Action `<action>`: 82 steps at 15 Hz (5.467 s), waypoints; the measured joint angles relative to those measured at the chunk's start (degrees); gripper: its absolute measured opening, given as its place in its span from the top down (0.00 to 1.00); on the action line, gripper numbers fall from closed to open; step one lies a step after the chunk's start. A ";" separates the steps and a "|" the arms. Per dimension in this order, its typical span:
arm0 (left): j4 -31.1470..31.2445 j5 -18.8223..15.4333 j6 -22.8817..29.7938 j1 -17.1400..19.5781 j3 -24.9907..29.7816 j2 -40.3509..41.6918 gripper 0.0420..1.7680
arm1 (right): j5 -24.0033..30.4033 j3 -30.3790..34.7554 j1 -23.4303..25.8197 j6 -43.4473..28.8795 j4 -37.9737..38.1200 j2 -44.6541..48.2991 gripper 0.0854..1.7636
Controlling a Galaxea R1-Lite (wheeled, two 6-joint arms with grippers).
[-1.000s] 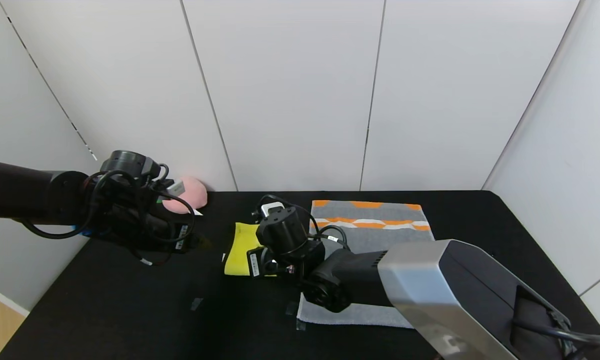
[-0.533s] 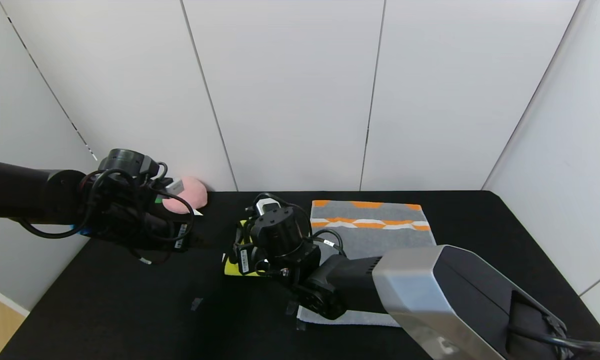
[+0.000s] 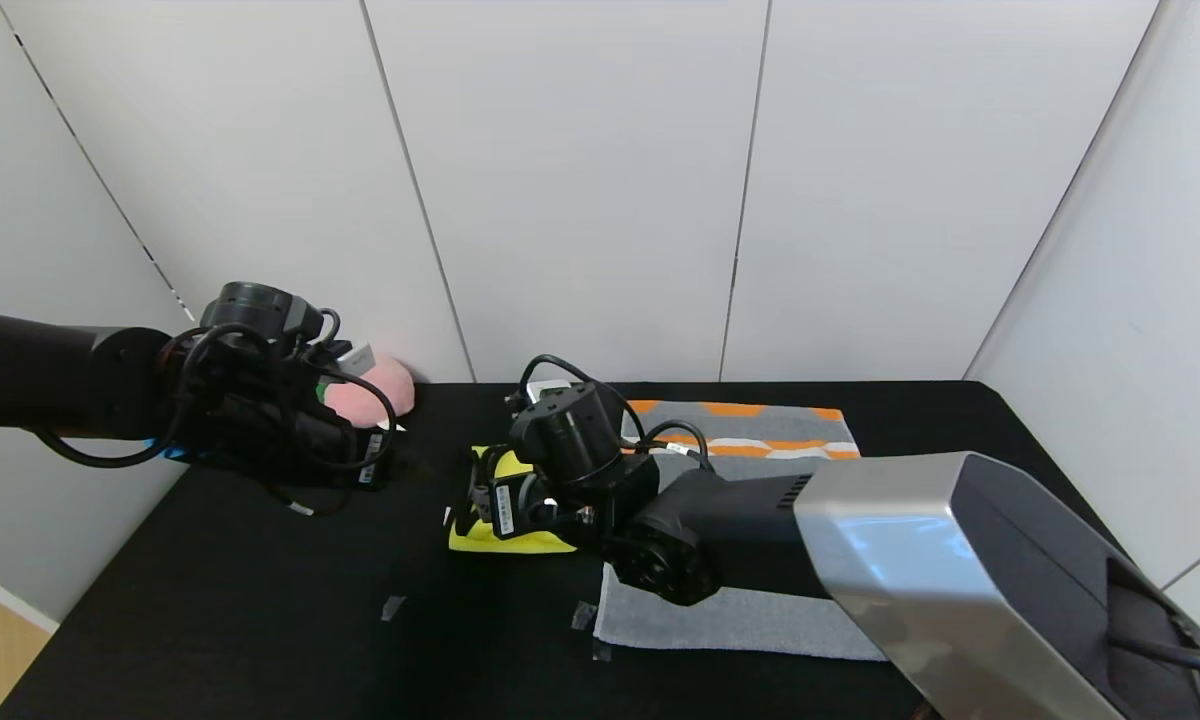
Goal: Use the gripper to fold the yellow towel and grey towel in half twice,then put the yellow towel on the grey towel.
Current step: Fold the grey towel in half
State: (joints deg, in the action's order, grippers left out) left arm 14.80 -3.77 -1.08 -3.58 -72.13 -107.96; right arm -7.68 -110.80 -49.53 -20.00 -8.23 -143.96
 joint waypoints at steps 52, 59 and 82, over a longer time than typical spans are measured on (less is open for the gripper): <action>9.40 13.45 -3.32 -38.95 -10.01 -20.68 0.03 | 9.16 53.05 34.90 34.28 25.55 31.42 0.03; 9.50 13.40 -3.12 -38.80 -12.41 -22.33 0.03 | 9.05 52.33 35.40 34.21 24.41 29.46 0.03; 9.94 12.82 -2.79 -37.38 -16.68 -25.14 0.03 | 7.36 51.35 32.48 34.10 23.72 24.99 0.03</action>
State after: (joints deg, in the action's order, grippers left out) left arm 24.73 9.06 -3.88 -40.96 -88.81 -133.10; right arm -0.32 -59.45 -17.05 14.09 15.49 -118.97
